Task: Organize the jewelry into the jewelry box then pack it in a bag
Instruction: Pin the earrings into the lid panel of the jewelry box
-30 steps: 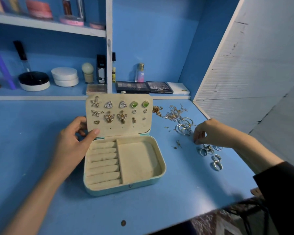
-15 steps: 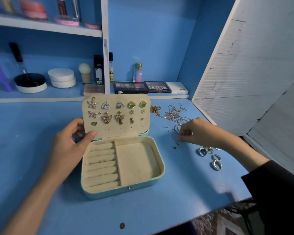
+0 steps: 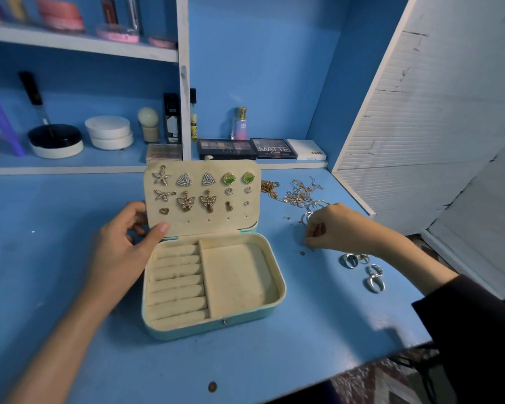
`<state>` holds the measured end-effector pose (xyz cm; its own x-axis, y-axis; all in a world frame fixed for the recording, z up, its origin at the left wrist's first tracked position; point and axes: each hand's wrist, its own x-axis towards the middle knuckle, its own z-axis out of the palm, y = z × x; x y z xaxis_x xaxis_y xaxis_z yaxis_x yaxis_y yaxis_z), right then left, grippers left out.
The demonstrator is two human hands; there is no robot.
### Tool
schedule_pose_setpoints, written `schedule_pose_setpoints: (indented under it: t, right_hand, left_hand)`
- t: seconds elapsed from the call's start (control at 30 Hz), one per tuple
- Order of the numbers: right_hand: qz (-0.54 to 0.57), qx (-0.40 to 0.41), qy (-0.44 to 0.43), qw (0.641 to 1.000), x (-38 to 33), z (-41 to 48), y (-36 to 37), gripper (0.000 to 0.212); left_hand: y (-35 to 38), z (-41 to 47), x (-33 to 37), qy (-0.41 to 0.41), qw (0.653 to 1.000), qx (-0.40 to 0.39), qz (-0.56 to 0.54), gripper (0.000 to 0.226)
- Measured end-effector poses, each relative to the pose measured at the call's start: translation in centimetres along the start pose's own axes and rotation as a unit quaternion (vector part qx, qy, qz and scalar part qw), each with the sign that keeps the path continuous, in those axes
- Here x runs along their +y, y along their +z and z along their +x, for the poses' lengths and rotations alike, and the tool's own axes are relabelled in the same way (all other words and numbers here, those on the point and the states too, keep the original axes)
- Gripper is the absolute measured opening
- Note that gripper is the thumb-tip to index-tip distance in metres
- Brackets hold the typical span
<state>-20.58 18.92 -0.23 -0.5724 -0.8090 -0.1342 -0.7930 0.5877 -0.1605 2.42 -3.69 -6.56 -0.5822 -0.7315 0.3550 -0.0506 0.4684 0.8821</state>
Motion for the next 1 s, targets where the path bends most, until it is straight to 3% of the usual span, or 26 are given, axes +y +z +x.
schedule_pose_setpoints:
  t: [0.23, 0.4, 0.63, 0.73, 1.0]
  right_hand:
    - [0.202, 0.051, -0.058, 0.976, -1.6, 0.3, -1.9, 0.002]
    - [0.279, 0.049, -0.143, 0.948, -5.8, -0.1, -1.7, 0.009]
    - [0.256, 0.114, -0.237, 0.93, -12.4, 1.3, 2.7, 0.006]
    - [0.249, 0.16, -0.245, 0.923, -14.1, 2.4, 4.2, 0.008]
    - [0.243, 0.226, -0.247, 0.91, -15.9, 4.0, 5.2, 0.012]
  left_hand:
    - [0.0, 0.0, 0.0, -0.005, 1.0, -0.002, -0.001, 0.018]
    - [0.0, 0.1, -0.1, -0.004, 1.0, -0.008, -0.015, 0.019]
    - [0.0, 0.1, 0.3, -0.005, 0.999, 0.005, -0.034, 0.014]
    - [0.0, 0.1, 0.4, -0.001, 0.999, 0.003, -0.041, 0.027]
    - [-0.2, 0.2, 0.2, -0.003, 0.999, -0.015, -0.041, 0.022]
